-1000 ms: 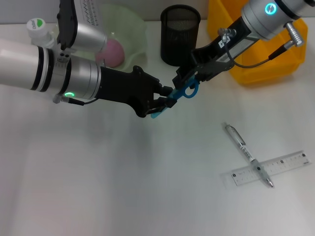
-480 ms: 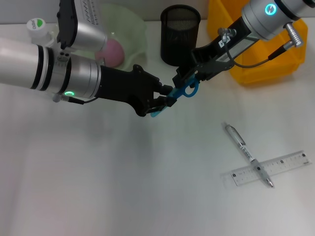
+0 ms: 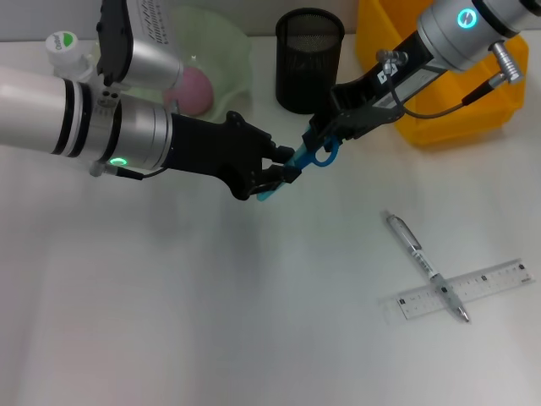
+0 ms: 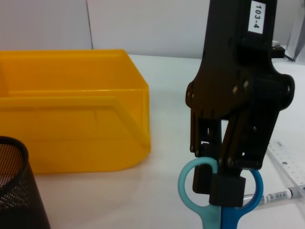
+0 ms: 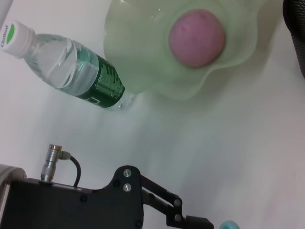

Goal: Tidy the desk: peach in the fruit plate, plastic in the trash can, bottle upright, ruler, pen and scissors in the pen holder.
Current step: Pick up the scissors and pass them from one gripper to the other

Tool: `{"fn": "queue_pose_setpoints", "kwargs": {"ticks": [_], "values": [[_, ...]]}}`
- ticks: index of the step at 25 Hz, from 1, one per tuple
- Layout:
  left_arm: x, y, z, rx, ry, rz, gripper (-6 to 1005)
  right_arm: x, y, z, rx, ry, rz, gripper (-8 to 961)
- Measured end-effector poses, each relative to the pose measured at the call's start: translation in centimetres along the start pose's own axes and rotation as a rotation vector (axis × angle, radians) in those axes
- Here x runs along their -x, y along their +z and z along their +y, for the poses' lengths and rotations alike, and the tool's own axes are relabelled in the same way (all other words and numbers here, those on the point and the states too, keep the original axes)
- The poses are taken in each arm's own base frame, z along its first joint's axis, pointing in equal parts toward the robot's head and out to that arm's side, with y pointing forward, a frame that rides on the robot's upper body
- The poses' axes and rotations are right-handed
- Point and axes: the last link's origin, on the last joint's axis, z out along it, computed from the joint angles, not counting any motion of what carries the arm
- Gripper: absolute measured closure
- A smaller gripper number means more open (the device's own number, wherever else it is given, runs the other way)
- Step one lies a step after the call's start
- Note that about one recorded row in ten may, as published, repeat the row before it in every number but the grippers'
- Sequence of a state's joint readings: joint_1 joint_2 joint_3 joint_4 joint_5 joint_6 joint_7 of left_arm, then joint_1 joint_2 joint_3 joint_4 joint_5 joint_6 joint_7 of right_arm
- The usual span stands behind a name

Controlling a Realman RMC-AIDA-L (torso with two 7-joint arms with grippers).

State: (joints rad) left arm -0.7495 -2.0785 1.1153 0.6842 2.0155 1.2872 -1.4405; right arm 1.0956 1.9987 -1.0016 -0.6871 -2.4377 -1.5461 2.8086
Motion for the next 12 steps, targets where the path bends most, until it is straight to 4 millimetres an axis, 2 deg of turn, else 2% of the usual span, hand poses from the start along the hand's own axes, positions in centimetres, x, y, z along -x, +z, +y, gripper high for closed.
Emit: {"fn": "queue_pose_setpoints", "kwargs": {"ticks": [12], "values": [[0.11,0.10,-0.14,-0.016,-0.010,-0.004,779,0.04,-0.09,0.05,0.002,-0.003,-0.005,743]]}}
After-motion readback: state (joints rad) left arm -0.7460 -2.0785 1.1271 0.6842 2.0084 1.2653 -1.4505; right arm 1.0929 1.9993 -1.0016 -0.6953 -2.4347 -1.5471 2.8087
